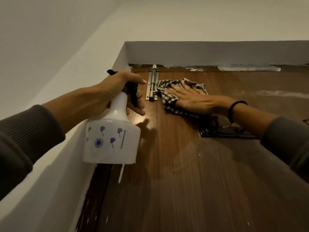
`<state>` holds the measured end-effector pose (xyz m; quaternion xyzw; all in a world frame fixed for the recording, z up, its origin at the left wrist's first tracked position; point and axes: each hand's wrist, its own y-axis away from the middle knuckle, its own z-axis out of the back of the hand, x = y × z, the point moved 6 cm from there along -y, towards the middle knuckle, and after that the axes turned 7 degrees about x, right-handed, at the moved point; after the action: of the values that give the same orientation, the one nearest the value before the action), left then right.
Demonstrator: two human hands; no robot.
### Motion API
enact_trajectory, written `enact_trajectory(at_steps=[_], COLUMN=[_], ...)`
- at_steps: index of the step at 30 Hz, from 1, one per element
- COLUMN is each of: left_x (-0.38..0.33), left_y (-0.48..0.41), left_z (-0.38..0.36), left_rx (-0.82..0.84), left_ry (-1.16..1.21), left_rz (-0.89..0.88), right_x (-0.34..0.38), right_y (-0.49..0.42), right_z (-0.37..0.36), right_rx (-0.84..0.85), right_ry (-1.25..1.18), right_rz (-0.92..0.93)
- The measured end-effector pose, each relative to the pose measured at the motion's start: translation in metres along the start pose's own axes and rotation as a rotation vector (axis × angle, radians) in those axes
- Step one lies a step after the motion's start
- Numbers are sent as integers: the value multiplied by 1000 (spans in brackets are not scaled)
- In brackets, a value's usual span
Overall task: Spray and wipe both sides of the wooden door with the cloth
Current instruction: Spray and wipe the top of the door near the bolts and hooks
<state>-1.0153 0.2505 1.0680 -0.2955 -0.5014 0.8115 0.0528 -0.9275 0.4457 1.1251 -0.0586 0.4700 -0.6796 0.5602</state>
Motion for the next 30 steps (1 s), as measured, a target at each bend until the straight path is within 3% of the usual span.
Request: enact_trajectory(at_steps=[3,9,15,20,30], left_x=[-3,-6,9,7,-22], left_y=[2,4,6,3,16], left_z=[-6,-5,-35,-72,-128], left_rx=[18,60,58,26,3], left_ry=[-1,61,95,99,70], left_rz=[23,-4,57,78,126], right_x=[-27,-66,7,-6,-98], right_y=[32,41,23,42,103], right_z=[0,4,-20,-3,10], right_rx=[94,-40,135,287,108], right_ry=[15,-52,52,2,-131], right_rz=[-20,-284,-14,43,23])
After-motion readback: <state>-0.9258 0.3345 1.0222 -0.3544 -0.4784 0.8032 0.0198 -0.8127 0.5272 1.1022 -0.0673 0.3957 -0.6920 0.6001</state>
